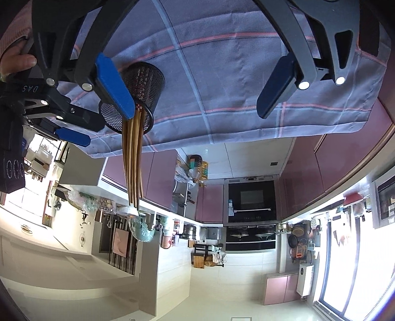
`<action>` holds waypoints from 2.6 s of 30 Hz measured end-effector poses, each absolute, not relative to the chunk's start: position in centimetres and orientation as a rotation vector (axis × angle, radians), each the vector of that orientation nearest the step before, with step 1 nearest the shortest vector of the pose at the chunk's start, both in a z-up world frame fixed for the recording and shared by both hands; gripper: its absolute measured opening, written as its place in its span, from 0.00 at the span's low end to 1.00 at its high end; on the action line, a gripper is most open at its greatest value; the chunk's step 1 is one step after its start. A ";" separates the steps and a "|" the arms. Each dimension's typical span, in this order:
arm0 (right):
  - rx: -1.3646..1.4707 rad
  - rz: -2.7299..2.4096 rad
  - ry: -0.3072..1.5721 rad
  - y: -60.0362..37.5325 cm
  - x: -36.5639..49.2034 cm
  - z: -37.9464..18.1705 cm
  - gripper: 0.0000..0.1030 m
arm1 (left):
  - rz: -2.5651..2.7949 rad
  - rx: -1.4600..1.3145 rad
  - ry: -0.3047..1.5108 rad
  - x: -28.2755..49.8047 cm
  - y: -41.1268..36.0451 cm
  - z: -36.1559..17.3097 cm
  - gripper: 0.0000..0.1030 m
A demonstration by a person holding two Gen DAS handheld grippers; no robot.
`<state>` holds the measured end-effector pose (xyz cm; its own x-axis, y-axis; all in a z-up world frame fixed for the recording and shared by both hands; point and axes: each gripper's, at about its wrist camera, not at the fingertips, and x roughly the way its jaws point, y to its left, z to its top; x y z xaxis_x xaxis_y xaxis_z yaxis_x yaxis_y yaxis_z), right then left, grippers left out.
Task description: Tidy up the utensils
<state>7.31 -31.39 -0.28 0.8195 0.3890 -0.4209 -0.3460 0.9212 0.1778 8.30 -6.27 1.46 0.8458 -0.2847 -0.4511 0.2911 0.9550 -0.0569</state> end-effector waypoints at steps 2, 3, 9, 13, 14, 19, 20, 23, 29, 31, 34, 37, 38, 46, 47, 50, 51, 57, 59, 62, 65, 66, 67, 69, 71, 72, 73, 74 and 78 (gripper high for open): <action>0.088 0.391 0.457 -31.1 6.8 -0.3 0.87 | -0.277 0.020 0.456 7.4 -5.7 1.5 0.94; 0.081 0.388 0.448 -30.9 6.5 -0.4 0.88 | -0.263 0.021 0.444 6.9 -5.4 1.5 0.94; 0.031 0.357 0.373 -29.6 4.5 -0.4 0.94 | -0.170 0.034 0.365 4.7 -4.2 1.9 0.94; 0.018 0.347 0.325 -29.0 3.3 -0.4 0.94 | -0.127 0.031 0.321 3.2 -3.4 2.1 0.94; 0.011 0.339 0.315 -28.8 3.0 -0.5 0.94 | -0.120 0.032 0.313 2.8 -3.3 2.1 0.94; -0.016 0.297 0.273 -28.0 2.1 -0.7 0.94 | -0.092 0.020 0.265 1.2 -2.6 2.7 0.94; -0.014 0.292 0.268 -27.9 1.9 -0.8 0.94 | -0.085 0.020 0.259 1.1 -2.6 2.8 0.94; -0.018 0.263 0.237 -27.8 1.4 -0.8 0.94 | -0.070 0.013 0.247 0.5 -2.3 2.9 0.94; -0.038 0.245 0.202 -27.5 0.7 -0.6 0.94 | -0.063 -0.003 0.237 -0.4 -1.8 3.0 0.94; -0.028 0.240 0.194 -27.8 0.5 -0.5 0.94 | -0.063 -0.004 0.236 -0.6 -1.7 3.0 0.94; -0.024 0.231 0.186 -27.9 0.4 -0.4 0.94 | -0.056 -0.002 0.229 -0.7 -1.8 3.1 0.94; -0.024 0.227 0.174 -27.9 0.1 -0.2 0.94 | -0.047 0.007 0.220 -1.1 -1.8 3.1 0.94; -0.024 0.227 0.172 -27.8 0.1 -0.2 0.94 | -0.047 0.008 0.220 -1.2 -1.8 3.1 0.94; -0.023 0.225 0.164 -27.8 -0.5 -0.3 0.94 | -0.036 0.000 0.215 -1.8 -1.7 3.1 0.94; -0.020 0.226 0.164 -27.8 -0.5 -0.3 0.94 | -0.037 -0.002 0.215 -1.8 -1.7 3.2 0.94; -0.017 0.228 0.164 -27.6 -0.5 -0.4 0.94 | -0.036 -0.008 0.220 -1.9 -1.5 3.2 0.94; -0.017 0.228 0.162 -27.6 -0.5 -0.4 0.94 | -0.036 -0.009 0.221 -2.0 -1.5 3.2 0.94; -0.020 0.231 0.157 -27.4 -0.7 -0.5 0.94 | -0.035 -0.008 0.223 -2.0 -1.4 3.2 0.94; -0.019 0.230 0.156 -27.4 -0.7 -0.5 0.94 | -0.035 -0.008 0.221 -2.0 -1.4 3.2 0.94; -0.017 0.228 0.155 -27.5 -0.8 -0.5 0.94 | -0.035 -0.008 0.221 -2.0 -1.4 3.2 0.94; -0.020 0.226 0.154 -27.5 -0.8 -0.5 0.94 | -0.039 -0.012 0.223 -2.1 -1.3 3.1 0.94; -0.019 0.225 0.154 -27.5 -0.9 -0.5 0.94 | -0.038 -0.013 0.224 -2.2 -1.3 3.0 0.94; -0.017 0.226 0.154 -27.5 -0.9 -0.5 0.94 | -0.038 -0.012 0.223 -2.2 -1.3 3.0 0.94; -0.015 0.224 0.153 -27.5 -0.9 -0.4 0.94 | -0.038 -0.011 0.227 -2.2 -1.3 3.0 0.94; -0.015 0.224 0.152 -27.4 -1.0 -0.4 0.94 | -0.038 -0.013 0.228 -2.2 -1.3 2.9 0.94; -0.015 0.223 0.152 -27.4 -1.0 -0.4 0.94 | -0.039 -0.015 0.228 -2.3 -1.3 2.9 0.94; -0.014 0.221 0.152 -27.4 -1.0 -0.4 0.94 | -0.040 -0.016 0.229 -2.2 -1.3 2.9 0.94; -0.012 0.221 0.153 -27.4 -1.0 -0.4 0.94 | -0.040 -0.016 0.229 -2.2 -1.3 3.0 0.94; -0.004 0.220 0.154 -27.4 -1.0 -0.3 0.94 | -0.040 -0.015 0.229 -2.2 -1.4 2.9 0.94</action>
